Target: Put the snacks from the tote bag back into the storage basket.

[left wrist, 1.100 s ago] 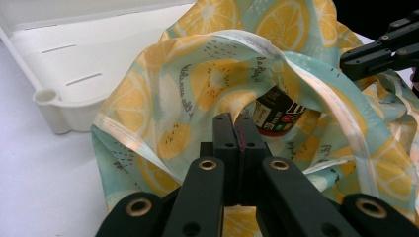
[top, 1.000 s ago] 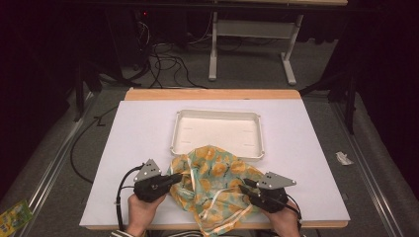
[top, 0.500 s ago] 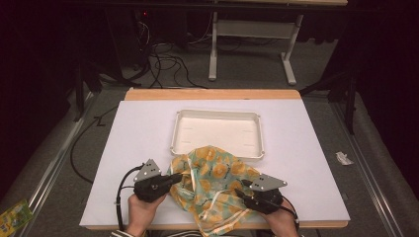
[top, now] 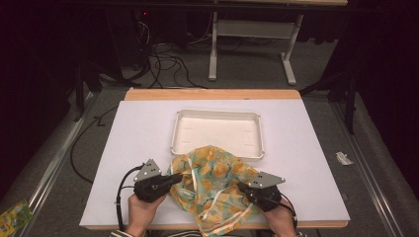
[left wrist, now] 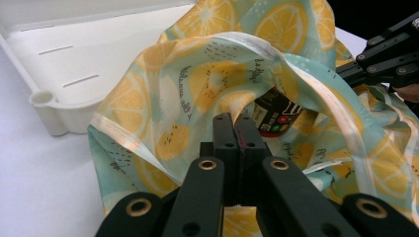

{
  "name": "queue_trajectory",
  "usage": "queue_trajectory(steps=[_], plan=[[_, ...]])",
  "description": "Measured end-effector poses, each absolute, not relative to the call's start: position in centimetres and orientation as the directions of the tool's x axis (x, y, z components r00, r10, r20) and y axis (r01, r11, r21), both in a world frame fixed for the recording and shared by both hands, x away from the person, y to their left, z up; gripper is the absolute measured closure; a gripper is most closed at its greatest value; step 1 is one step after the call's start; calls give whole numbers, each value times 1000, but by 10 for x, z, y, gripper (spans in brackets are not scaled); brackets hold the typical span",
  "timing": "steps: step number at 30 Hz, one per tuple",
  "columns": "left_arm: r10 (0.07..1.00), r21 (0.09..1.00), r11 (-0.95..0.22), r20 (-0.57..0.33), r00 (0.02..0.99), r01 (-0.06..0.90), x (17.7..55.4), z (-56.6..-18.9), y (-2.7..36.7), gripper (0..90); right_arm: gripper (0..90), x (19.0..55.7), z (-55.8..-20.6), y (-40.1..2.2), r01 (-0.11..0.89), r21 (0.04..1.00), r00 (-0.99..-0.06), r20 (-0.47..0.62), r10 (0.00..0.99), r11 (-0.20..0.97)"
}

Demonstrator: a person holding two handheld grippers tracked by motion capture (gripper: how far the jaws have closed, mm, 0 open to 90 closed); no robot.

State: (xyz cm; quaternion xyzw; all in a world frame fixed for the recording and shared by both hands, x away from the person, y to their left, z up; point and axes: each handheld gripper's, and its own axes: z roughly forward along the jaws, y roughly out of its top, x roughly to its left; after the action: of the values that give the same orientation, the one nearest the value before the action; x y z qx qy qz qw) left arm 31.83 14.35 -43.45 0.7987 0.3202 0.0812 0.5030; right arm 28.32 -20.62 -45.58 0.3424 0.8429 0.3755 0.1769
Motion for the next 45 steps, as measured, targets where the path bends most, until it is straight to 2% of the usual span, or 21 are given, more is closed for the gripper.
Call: queue_trajectory(steps=[22, 37, 45], plan=[[596, 861, -287, -183, 782, 420, 317, -435, 144, 900, 900, 283, -431, -233, 427, 835, -655, 20, 756, 348], [601, 865, -285, -175, 780, 414, 317, -436, 143, 900, 900, 293, -427, -269, 472, 857, -557, 109, 823, 206], [599, 867, -283, -175, 781, 411, 317, -438, 141, 899, 900, 298, -434, -283, 503, 846, -512, 128, 849, 176]])
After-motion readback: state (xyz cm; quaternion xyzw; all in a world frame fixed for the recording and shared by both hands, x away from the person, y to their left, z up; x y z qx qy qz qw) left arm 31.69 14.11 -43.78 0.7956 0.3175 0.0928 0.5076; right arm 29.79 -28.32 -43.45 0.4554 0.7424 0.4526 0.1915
